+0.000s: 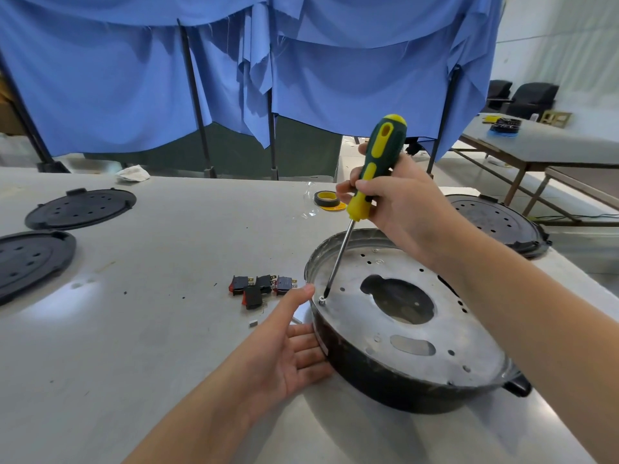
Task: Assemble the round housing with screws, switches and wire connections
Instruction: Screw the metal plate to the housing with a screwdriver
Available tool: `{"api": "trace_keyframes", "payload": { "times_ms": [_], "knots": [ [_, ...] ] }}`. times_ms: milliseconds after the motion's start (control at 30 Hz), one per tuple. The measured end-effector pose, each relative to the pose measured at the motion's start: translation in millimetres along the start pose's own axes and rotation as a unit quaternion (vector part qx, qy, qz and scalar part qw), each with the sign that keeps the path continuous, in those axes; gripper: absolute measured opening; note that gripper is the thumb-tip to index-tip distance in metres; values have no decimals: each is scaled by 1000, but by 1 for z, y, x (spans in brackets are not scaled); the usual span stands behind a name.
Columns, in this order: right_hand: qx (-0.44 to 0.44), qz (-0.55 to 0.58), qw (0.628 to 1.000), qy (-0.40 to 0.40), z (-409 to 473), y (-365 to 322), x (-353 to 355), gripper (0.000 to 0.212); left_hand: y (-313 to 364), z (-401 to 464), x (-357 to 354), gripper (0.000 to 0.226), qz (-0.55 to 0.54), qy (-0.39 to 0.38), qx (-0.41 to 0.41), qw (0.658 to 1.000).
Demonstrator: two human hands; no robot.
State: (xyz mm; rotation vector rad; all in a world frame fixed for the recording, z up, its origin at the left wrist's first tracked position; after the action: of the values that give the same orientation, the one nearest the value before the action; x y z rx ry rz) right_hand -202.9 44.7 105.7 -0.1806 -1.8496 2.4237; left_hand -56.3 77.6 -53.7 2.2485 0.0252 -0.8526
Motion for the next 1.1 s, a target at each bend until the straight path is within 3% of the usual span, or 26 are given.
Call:
{"api": "trace_keyframes", "payload": {
  "times_ms": [200,367,600,800,900,967,1100],
  "knots": [
    [6,-15,1000,-12,1,1,-2,40,0,0,-1,84,4,0,-2,1000],
    [35,-130,991,-19,3,-1,-5,32,0,-1,-1,85,0,4,-3,1000],
    [96,-177,979,-9,-1,-9,-12,47,0,1,-1,87,-3,10,-3,1000],
    [199,-371,907,33,-11,-26,-26,81,-1,4,1,85,4,-2,-1,1000],
    [247,-455,854,59,-14,-32,-32,98,-1,3,0,83,1,-5,-2,1000],
    [272,-489,826,72,-16,-34,-33,97,-1,3,0,83,0,-6,-2,1000],
    [295,-509,805,76,-13,-35,-34,82,-1,3,0,86,2,-12,-3,1000]
  ]
}}
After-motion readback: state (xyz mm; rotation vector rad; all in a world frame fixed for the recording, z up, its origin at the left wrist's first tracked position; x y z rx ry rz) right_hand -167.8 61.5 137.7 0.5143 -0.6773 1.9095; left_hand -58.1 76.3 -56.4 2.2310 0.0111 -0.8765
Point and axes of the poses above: each hand's wrist, its own z-axis towards the middle knuckle, its own x-axis out of the back of the hand, y = z × x, the point moved 6 cm from there along z, towards the middle knuckle, and after that the axes turned 7 degrees about -z, right-handed, at the moved point
